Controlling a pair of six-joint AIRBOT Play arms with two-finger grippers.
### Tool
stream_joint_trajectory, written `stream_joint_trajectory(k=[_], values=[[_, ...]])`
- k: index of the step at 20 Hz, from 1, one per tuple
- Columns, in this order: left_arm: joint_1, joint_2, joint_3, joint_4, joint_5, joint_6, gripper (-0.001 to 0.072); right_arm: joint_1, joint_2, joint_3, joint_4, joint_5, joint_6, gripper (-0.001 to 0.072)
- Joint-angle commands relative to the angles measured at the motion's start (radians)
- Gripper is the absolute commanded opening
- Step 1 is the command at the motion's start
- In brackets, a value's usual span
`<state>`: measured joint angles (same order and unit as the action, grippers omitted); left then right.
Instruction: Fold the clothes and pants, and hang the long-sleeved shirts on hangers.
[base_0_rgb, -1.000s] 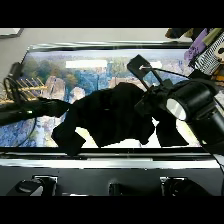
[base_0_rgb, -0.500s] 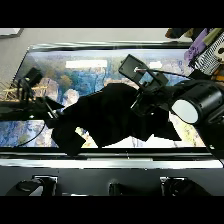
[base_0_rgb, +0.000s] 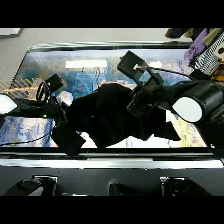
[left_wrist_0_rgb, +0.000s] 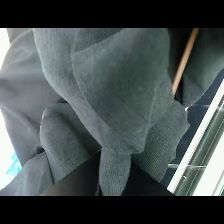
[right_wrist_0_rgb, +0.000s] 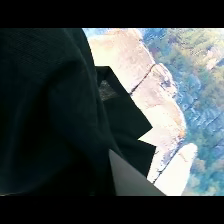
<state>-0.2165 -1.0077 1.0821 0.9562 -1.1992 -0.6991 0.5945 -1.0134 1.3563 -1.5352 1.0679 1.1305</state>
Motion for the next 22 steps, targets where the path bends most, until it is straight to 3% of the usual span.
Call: stream_joint_trajectory(k=[1,2,3,6,10,12,14,16,18,19,20,22], values=[[-0.002,0.003,0.001,-0.006,0.022,-0.003,0.0023,0.001,0.001,0.001,0.010,0.030,0.066,0.0263],[-0.002,0.008,0.001,-0.007,0.022,-0.003,0.0022,0.001,0.002,0.001,0.003,0.030,0.088,0.0449],[-0.002,0.013,0.001,-0.007,0.022,-0.003,0.0021,0.001,0.005,0.006,-0.016,0.032,0.125,0.0477],[-0.002,0.028,0.001,-0.007,0.022,-0.003,0.0020,0.001,0.033,0.071,-0.160,0.097,0.260,0.0477],[-0.003,0.040,0.001,-0.007,0.022,-0.003,0.0020,0.000,0.089,0.142,-0.438,0.219,0.317,0.0479],[-0.003,0.048,0.001,-0.007,0.022,-0.003,0.0020,0.000,0.097,0.142,-0.533,0.258,0.359,0.0416],[-0.003,0.063,0.001,-0.007,0.022,-0.003,0.0020,-0.003,0.096,0.128,-0.588,0.249,0.414,0.0407],[-0.003,0.077,0.001,-0.007,0.022,-0.003,0.0020,-0.119,0.092,0.124,-0.540,0.203,0.529,0.0425],[-0.003,0.084,0.001,-0.007,0.022,-0.003,0.0020,-0.349,0.084,0.124,-0.373,0.130,0.606,0.0425],[-0.003,0.085,0.001,-0.008,0.022,-0.002,0.0019,-0.472,0.069,0.124,-0.207,0.100,0.565,0.0425],[-0.003,0.085,0.001,-0.016,0.022,0.011,0.0020,-0.583,0.041,0.124,0.004,0.108,0.401,0.0425],[-0.003,0.085,0.001,-0.045,0.022,0.055,0.0020,-0.724,-0.047,0.124,0.326,0.285,-0.082,0.0444]])
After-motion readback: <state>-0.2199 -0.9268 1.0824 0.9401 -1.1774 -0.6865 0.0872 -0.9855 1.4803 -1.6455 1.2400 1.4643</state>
